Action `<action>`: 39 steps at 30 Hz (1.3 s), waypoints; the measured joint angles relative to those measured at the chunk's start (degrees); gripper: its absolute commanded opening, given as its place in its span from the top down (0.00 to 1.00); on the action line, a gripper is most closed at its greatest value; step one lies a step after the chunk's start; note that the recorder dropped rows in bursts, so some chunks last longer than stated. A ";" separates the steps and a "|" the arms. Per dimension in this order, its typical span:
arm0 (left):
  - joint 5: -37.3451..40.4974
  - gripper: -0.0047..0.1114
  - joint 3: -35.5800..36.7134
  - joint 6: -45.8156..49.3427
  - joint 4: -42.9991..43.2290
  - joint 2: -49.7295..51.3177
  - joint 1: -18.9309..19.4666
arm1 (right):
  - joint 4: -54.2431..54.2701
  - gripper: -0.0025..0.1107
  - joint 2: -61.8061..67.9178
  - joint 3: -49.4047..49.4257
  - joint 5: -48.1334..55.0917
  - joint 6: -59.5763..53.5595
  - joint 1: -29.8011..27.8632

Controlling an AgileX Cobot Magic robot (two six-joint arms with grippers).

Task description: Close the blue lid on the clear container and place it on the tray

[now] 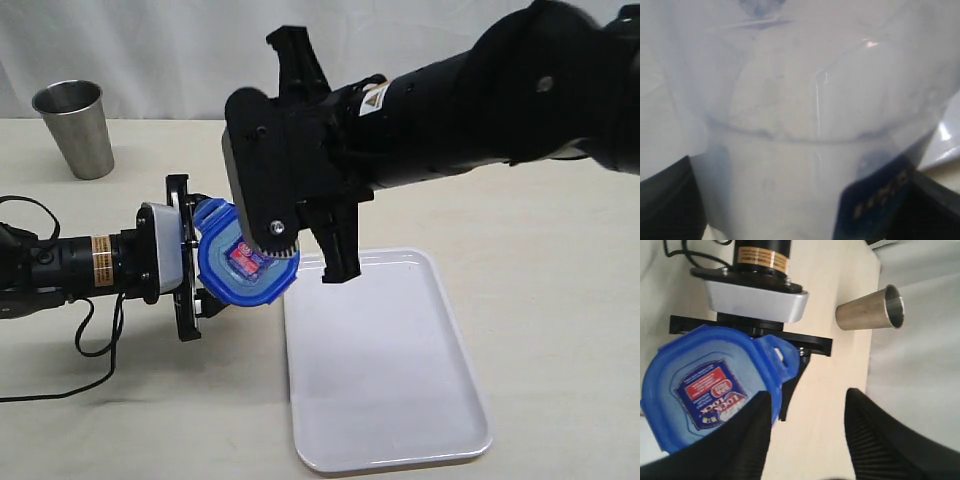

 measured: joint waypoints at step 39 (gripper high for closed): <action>7.61 0.96 0.00 -2.75 1.44 0.11 0.00 | -30.40 0.67 23.37 -29.14 36.34 22.03 7.33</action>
